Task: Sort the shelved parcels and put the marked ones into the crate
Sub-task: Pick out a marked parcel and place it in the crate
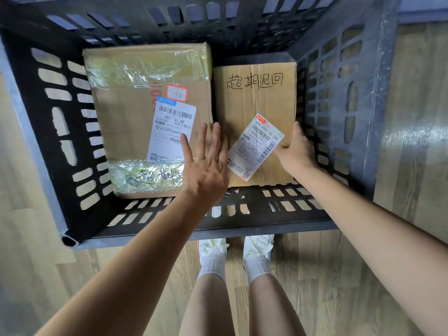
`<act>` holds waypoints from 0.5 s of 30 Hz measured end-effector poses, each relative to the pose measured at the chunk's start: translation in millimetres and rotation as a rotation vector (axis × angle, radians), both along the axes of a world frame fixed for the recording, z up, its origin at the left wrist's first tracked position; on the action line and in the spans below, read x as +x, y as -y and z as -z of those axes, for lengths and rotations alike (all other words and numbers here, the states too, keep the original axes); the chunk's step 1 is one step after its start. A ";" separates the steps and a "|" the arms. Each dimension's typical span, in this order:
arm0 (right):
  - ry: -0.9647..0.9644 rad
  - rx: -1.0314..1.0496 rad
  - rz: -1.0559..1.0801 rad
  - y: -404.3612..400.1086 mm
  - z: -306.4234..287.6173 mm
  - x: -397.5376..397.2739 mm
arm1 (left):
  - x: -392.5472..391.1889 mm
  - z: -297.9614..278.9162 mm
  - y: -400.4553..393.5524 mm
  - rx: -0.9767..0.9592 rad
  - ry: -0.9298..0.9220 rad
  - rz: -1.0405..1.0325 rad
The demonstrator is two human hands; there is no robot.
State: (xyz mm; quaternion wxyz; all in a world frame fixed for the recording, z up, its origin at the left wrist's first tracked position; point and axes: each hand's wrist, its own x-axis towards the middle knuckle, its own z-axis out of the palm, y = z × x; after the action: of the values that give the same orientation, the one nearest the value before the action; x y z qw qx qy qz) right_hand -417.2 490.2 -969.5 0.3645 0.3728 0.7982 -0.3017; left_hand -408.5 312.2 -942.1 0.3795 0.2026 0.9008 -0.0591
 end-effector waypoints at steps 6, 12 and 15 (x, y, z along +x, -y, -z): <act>0.066 -0.078 -0.136 1.7 -33.1 1.6 | 1.3 -14.8 5.6 0.081 0.108 -0.109; -0.037 -0.189 -0.167 -1.0 -93.8 5.8 | 3.1 -46.0 17.1 0.068 0.105 -0.085; -0.100 -0.219 -0.198 -2.2 -130.6 6.2 | -1.9 -78.2 20.9 0.096 0.116 -0.123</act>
State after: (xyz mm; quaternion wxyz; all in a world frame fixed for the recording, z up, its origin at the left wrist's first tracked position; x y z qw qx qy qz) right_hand -411.0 492.4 -839.0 0.3909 0.2348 0.8106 -0.3675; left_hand -410.5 291.3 -863.9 0.4235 0.1680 0.8900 0.0195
